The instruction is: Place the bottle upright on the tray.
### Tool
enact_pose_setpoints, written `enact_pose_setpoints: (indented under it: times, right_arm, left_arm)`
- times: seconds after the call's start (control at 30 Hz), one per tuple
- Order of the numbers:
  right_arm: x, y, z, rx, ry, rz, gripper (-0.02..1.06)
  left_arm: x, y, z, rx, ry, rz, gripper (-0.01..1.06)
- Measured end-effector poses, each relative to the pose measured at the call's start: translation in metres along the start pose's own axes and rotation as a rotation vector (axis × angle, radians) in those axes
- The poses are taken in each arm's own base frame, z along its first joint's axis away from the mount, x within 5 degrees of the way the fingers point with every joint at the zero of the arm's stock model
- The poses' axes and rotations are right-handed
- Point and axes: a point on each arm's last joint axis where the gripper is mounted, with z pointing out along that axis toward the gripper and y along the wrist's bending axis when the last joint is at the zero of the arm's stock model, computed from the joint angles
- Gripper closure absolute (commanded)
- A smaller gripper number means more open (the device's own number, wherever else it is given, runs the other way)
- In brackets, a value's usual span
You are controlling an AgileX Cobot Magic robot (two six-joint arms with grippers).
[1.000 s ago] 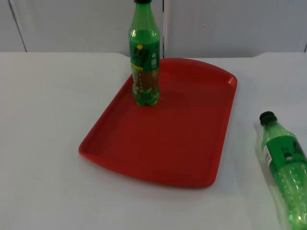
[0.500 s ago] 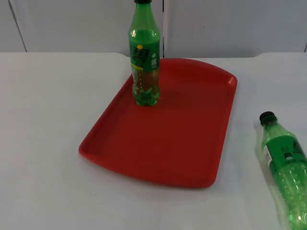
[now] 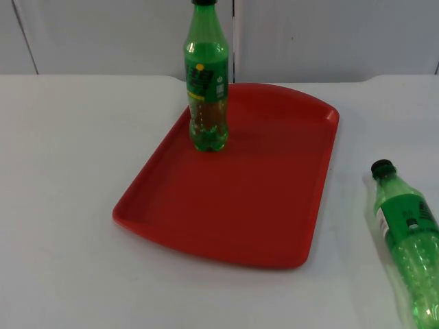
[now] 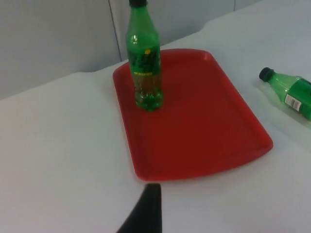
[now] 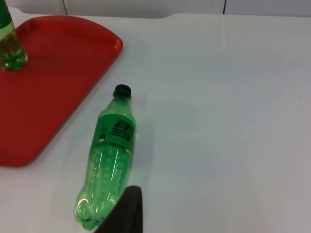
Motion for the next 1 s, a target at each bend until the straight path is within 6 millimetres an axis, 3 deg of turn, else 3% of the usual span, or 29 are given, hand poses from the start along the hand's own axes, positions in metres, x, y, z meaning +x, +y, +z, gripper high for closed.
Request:
enact_pose_setpoints:
  times: [0.17,0.4,0.67,1.0]
  right_arm:
    - [0.0,0.0,0.0,0.0,0.0,0.0,-0.01]
    - [0.0,0.0,0.0,0.0,0.0,0.0,-0.01]
    - [0.0,0.0,0.0,0.0,0.0,0.0,-0.01]
    - [0.0,0.0,0.0,0.0,0.0,0.0,-0.01]
  left_arm:
    - [0.008,-0.002,-0.014,-0.017,-0.074,0.006,0.15]
    - [0.013,-0.002,-0.018,-0.034,-0.063,0.001,0.15]
    - [0.034,0.004,-0.001,-0.082,0.075,-0.034,0.15]
    - [0.036,0.005,0.001,-0.089,0.085,-0.042,0.15]
